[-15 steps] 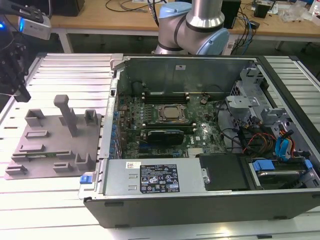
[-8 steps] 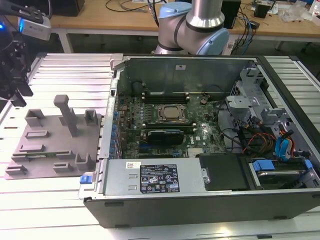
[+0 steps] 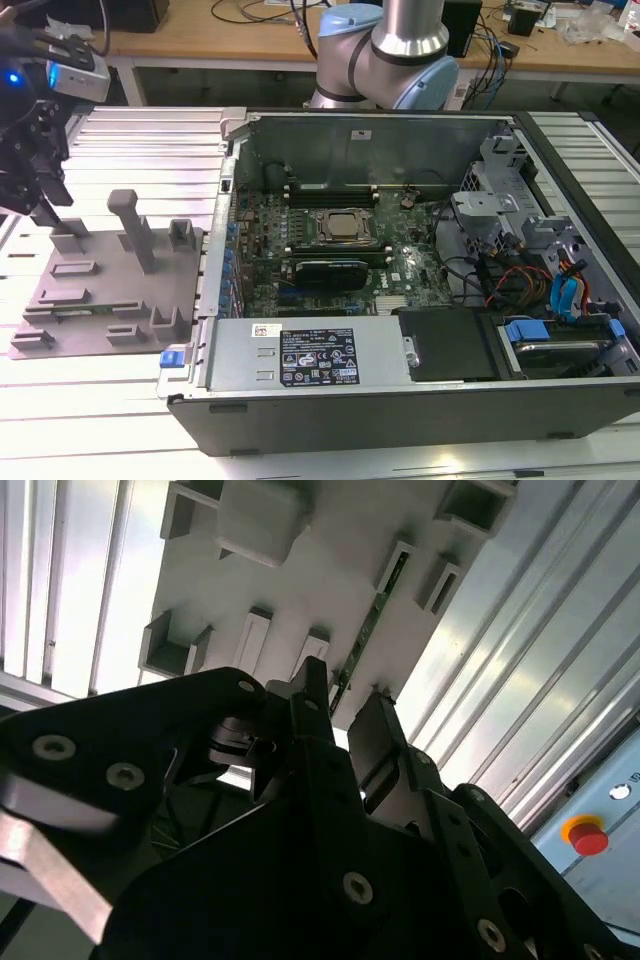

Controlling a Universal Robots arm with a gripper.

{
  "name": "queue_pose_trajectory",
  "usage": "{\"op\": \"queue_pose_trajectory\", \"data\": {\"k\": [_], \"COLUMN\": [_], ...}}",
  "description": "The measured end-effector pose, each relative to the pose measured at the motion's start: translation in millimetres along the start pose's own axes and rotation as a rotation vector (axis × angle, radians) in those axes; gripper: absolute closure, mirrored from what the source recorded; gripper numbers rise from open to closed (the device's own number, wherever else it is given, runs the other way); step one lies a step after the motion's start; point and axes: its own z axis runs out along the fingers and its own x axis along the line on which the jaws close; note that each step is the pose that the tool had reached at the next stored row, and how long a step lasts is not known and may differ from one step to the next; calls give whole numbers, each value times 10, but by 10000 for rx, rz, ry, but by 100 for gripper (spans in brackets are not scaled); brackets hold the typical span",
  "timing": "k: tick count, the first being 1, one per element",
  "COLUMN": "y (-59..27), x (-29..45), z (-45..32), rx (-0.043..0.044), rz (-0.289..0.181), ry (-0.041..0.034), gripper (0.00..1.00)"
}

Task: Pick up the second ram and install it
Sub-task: 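Pick up the second ram and move it above second insertion slot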

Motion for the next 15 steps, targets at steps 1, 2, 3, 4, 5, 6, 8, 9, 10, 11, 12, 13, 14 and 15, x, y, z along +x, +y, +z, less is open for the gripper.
{"op": "queue_pose_trajectory", "data": {"k": [1,2,3,4,5,6,8,9,10,11,12,13,14,15], "y": [0,0,0,-1,-1,-1,-1,-1,-2,-2,-2,-2,-2,-2], "x": [1,1,1,1,2,2,2,3,3,3,4,4,4,4], "z": [16,31,48,63,72,81,111,120,127,147,162,174,181,191], "rx": [0,0,0,0,0,0,-1,0,0,0,0,-1,0,0], "rz": [0,0,0,0,0,0,0,0,0,0,0,0,0,0], "ry": [0,-1,1,0,0,0,0,1,0,0,0,0,0,0], "gripper": [66,66,66,66,66,66,66,66,66,66,66,66,66,66]}}
